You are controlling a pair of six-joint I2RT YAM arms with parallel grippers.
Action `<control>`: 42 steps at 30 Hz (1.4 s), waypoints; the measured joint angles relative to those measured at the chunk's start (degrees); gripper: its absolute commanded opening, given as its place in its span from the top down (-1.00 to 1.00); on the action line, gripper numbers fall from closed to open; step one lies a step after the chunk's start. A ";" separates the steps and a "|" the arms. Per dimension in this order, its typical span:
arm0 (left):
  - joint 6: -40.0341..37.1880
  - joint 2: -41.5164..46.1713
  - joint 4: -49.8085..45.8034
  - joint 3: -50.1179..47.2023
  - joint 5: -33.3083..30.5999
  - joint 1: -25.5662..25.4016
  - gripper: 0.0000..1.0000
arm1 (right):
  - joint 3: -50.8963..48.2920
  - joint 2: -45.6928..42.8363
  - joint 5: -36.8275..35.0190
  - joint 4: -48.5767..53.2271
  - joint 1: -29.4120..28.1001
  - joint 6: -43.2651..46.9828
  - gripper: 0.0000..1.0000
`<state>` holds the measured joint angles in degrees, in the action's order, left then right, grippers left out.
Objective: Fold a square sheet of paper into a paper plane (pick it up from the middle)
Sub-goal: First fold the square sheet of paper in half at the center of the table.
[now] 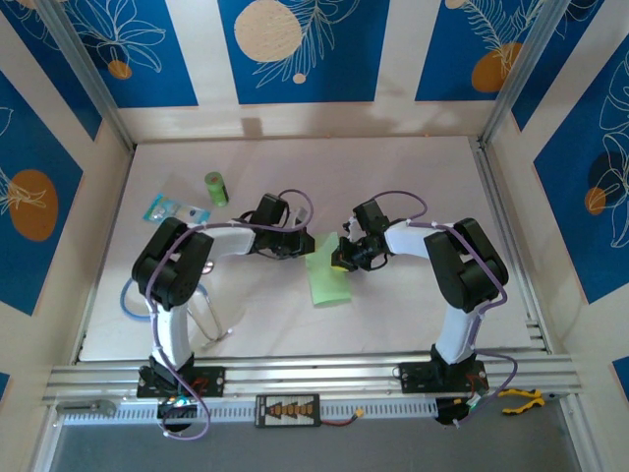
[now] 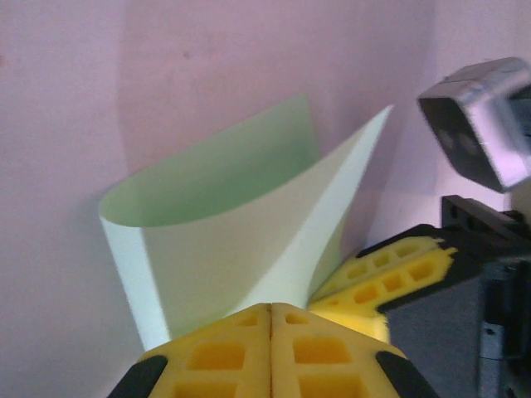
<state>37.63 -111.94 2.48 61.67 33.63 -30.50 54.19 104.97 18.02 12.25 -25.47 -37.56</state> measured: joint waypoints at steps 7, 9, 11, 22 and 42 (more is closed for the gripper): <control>1.29 -2.25 -0.04 0.24 -0.09 0.76 0.89 | -0.09 0.00 0.02 -0.13 0.02 0.04 1.00; 1.51 -2.32 -0.83 0.74 -0.17 0.79 0.89 | -0.11 0.00 0.04 -0.17 0.11 0.04 1.00; 1.53 -2.49 -1.95 1.49 -0.26 0.87 0.88 | -0.11 0.04 0.04 -0.17 0.11 0.04 1.00; 2.60 -4.17 -3.65 6.14 -0.70 2.14 0.89 | -0.11 0.07 0.24 -0.22 0.22 0.20 1.00; 5.46 -7.56 -6.78 10.54 -2.12 3.65 0.93 | -0.76 0.37 0.85 -2.69 0.39 0.68 1.00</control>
<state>43.09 -119.50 -4.29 72.20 31.51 -26.85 53.43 105.34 18.87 9.56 -25.08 -36.88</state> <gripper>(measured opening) 0.048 0.057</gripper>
